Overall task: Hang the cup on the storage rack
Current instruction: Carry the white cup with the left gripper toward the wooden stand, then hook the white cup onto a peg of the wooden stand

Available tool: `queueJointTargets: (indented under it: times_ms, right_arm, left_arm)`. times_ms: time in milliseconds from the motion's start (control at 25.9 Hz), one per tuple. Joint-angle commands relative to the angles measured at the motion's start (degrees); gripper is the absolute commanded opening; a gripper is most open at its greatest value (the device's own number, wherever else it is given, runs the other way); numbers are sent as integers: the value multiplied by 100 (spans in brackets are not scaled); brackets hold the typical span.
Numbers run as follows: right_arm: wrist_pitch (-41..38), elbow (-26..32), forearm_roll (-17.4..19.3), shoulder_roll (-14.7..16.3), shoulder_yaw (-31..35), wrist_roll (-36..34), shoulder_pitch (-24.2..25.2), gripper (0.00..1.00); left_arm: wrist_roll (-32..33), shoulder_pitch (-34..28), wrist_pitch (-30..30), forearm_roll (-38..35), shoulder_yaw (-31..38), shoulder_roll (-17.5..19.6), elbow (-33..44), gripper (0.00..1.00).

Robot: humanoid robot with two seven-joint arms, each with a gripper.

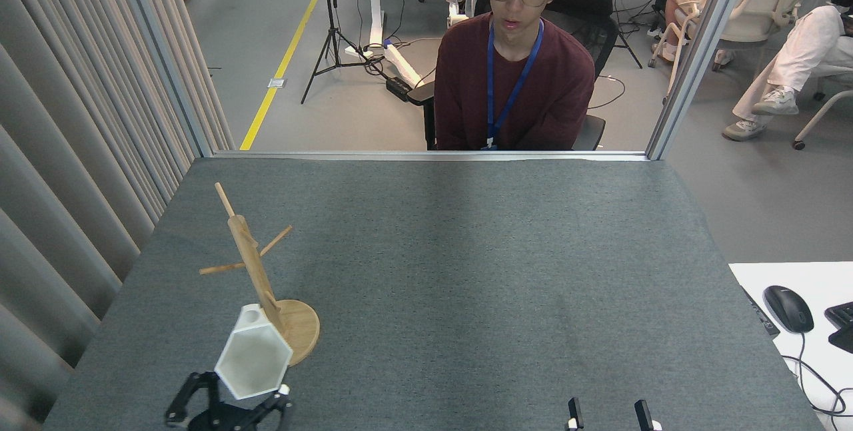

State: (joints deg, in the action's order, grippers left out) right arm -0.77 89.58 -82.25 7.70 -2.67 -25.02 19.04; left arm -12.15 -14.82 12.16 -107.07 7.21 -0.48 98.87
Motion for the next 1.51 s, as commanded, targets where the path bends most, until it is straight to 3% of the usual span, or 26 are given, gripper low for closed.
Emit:
queueJointTargets:
  times_ms: [0, 77, 193, 502, 1121, 1198, 1237, 1275, 1469]
  right_arm:
    - [7, -45, -2, -5, 12, -3, 3, 99]
    - [7, -54, -2, -5, 12, 6, 3, 99]
    - [7, -54, -11, -5, 3, 6, -6, 99]
    - [7, -81, -2, 39, 12, 6, -6, 99]
    - [-2, -195, 25, 30, 29, -12, -85, 99]
    - [-2, -204, 25, 30, 29, -12, -85, 99]
    - [-2, -221, 25, 30, 29, -20, -85, 99]
    - [-10, -230, 25, 39, 38, -47, -85, 99]
    - [-19, -318, 33, 47, 38, -143, -85, 99]
  left_arm:
    - [-252, -144, -47, 2, 958, 92, 18, 41]
    - [-252, -83, -99, -69, 1257, 57, 9, 42]
    - [-287, 181, -249, -860, 1503, 57, -17, 41]
    - [-331, 1016, -293, -2037, 1459, -277, -307, 39]
    - [-463, 1367, -319, -2898, 1055, -462, -738, 40]
    - [-481, 1420, -337, -3004, 1020, -497, -852, 48]
    - [-534, 1455, -345, -3004, 993, -506, -896, 65]
    - [-595, 1491, -381, -3004, 976, -523, -940, 99]
    - [-701, 1491, -372, -2995, 976, -497, -984, 100]
